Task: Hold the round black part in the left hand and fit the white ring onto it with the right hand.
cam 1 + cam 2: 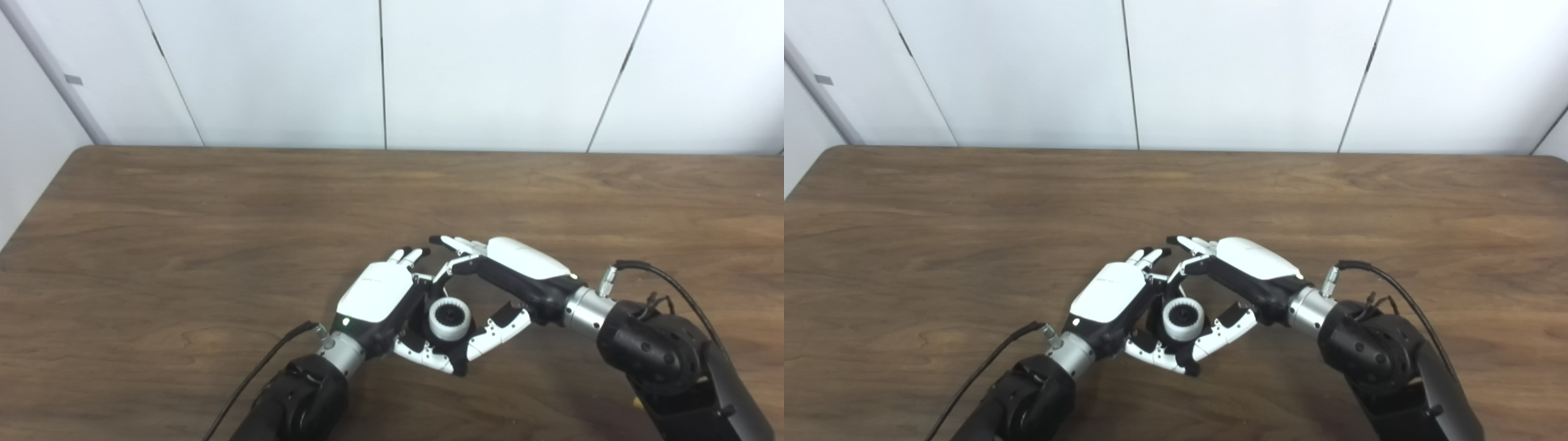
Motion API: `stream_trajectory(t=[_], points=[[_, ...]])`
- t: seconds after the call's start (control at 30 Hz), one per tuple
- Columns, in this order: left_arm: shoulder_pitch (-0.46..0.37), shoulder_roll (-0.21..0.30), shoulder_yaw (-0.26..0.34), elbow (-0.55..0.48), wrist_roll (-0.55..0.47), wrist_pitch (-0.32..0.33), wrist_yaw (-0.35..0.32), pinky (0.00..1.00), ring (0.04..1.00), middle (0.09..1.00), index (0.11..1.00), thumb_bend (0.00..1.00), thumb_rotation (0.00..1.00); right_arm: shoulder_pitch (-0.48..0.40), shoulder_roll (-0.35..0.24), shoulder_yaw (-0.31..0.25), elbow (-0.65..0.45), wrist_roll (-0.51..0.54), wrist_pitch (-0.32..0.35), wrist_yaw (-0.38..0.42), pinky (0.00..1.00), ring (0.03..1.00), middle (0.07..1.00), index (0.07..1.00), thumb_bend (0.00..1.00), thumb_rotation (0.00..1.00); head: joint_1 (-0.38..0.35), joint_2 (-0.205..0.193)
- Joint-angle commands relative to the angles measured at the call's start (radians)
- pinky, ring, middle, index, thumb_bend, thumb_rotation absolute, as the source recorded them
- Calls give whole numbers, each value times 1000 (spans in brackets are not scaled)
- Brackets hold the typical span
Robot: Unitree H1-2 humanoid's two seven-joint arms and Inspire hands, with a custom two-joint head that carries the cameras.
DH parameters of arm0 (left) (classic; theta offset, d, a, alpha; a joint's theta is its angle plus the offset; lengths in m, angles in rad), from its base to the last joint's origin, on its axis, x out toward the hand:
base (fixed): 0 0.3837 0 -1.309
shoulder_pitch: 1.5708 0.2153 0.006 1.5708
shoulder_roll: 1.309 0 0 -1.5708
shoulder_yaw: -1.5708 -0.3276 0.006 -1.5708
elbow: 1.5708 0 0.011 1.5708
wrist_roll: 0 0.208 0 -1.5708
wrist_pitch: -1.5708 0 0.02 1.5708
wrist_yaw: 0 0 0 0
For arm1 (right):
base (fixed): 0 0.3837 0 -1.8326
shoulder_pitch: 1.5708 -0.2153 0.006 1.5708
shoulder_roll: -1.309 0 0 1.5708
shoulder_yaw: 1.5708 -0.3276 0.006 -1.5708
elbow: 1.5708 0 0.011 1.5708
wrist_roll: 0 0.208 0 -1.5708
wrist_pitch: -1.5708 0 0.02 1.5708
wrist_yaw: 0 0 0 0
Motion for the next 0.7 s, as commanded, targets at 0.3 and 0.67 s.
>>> stream_trajectory(t=[0.3, 0.67], points=[[-19, 24, -3, 66, 21, -35, 34, 1000, 967, 843, 480, 520, 49, 58, 7, -200, -20, 147, -42, -153, 1000, 1000, 1000, 1000, 1000, 682, -12, -45], [-31, 27, 10, 176, 98, -16, 184, 1000, 934, 827, 481, 521, 48, 242, -56, -384, 123, 229, -260, -360, 969, 1000, 1000, 1000, 952, 749, -18, -121]])
